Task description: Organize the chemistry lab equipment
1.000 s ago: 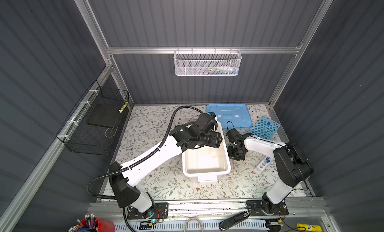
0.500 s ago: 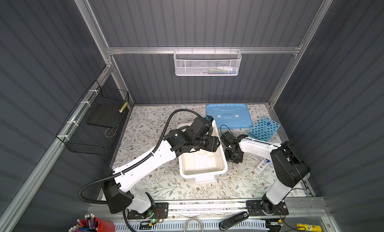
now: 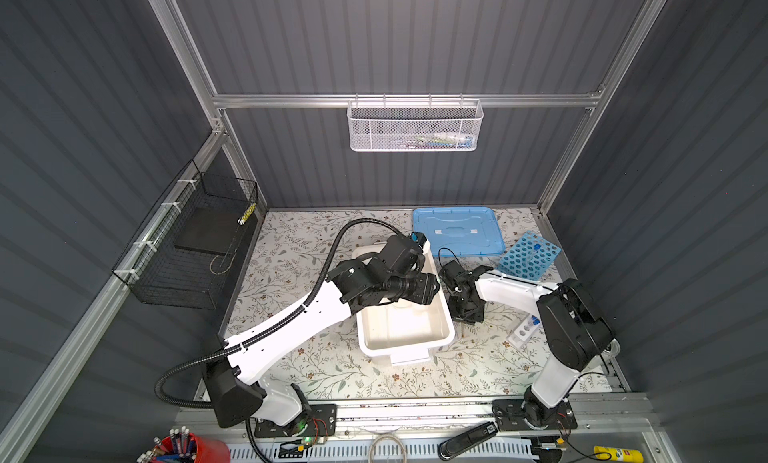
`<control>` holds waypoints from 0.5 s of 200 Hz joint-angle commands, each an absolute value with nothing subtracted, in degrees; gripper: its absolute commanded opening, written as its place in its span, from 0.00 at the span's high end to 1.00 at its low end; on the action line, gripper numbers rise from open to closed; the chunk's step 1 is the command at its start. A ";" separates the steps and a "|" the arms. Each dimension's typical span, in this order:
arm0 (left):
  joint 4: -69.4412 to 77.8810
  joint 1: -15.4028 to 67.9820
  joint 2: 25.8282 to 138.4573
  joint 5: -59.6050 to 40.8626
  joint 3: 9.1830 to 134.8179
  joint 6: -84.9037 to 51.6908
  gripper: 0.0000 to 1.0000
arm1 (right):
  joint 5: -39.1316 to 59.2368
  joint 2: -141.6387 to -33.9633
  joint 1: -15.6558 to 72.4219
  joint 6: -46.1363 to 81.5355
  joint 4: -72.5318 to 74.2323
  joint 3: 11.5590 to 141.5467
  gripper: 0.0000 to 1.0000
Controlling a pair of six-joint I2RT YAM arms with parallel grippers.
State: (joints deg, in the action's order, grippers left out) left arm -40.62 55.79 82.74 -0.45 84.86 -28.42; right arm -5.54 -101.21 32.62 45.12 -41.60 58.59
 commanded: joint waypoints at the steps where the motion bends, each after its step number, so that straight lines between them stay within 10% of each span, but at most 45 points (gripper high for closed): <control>1: -39.77 55.64 81.48 -0.28 84.07 -27.02 0.36 | -3.05 -108.32 33.19 40.13 -41.52 54.16 0.80; 100: -39.73 55.37 79.37 0.79 82.54 -27.42 0.36 | -0.69 -110.45 33.26 37.89 -39.66 53.70 0.94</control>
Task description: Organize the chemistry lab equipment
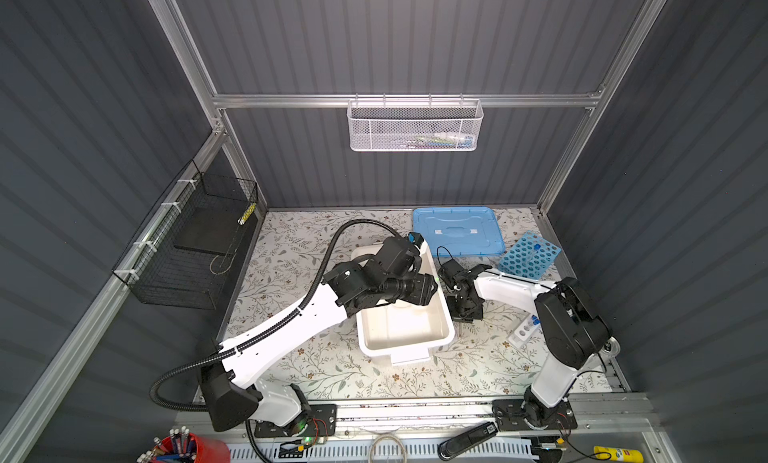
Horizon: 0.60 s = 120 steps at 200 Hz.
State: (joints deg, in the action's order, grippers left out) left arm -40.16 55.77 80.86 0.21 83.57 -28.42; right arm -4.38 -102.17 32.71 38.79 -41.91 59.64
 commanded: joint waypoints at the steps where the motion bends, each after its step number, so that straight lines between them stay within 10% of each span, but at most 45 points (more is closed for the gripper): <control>1: -39.73 55.37 79.32 0.83 82.53 -27.42 0.36 | -0.65 -110.46 33.28 37.88 -39.60 53.66 0.94; 120: -40.33 55.20 75.44 3.35 79.19 -27.54 0.35 | -3.52 -98.86 33.70 42.45 -36.18 49.07 1.00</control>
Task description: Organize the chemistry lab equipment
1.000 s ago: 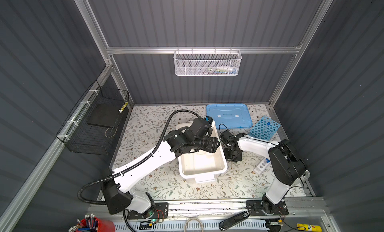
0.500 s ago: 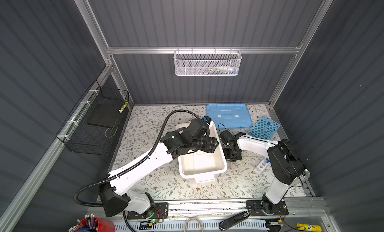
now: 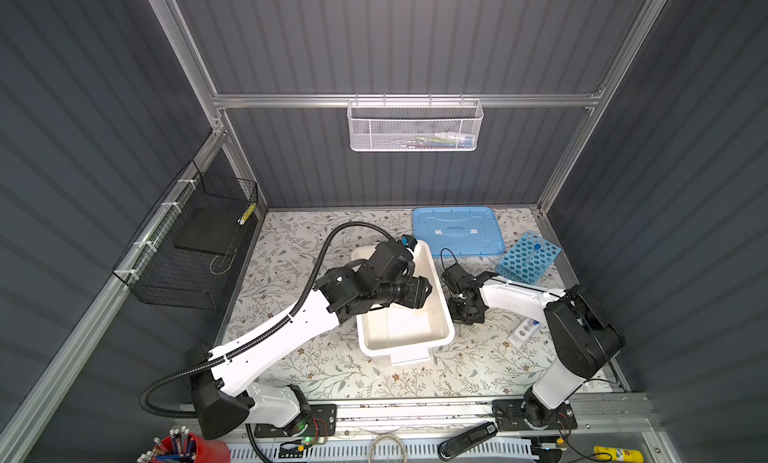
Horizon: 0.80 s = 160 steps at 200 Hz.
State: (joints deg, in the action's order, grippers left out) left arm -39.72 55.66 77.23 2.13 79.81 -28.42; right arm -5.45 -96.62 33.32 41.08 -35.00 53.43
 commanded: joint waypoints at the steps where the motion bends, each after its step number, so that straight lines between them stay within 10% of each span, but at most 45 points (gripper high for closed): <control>1: -40.34 55.20 75.42 3.39 79.19 -27.52 0.35 | -3.65 -98.65 33.72 42.45 -36.24 49.10 1.00; 160: -41.46 54.84 75.32 4.54 80.16 -27.67 0.35 | -5.19 -84.20 32.18 41.62 -44.72 53.05 1.00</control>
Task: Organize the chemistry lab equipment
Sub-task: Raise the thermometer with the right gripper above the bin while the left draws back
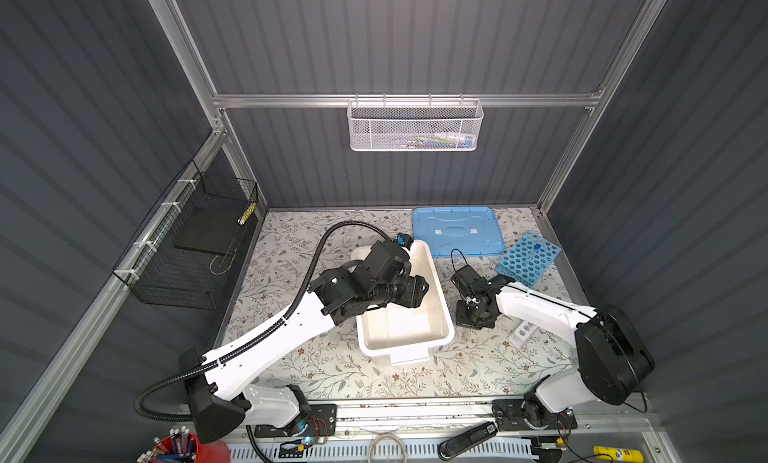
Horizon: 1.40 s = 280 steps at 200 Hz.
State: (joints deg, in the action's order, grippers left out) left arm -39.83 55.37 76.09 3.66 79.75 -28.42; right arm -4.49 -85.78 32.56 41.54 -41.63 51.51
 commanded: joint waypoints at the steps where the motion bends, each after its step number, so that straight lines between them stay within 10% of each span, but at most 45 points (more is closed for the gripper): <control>1: -41.47 54.75 75.32 4.51 80.20 -27.68 0.35 | -5.19 -84.11 32.22 41.64 -44.77 53.11 1.00; 280: -42.89 47.68 72.04 0.31 79.37 -31.45 0.36 | 10.08 -63.58 34.56 41.84 -47.50 72.54 1.00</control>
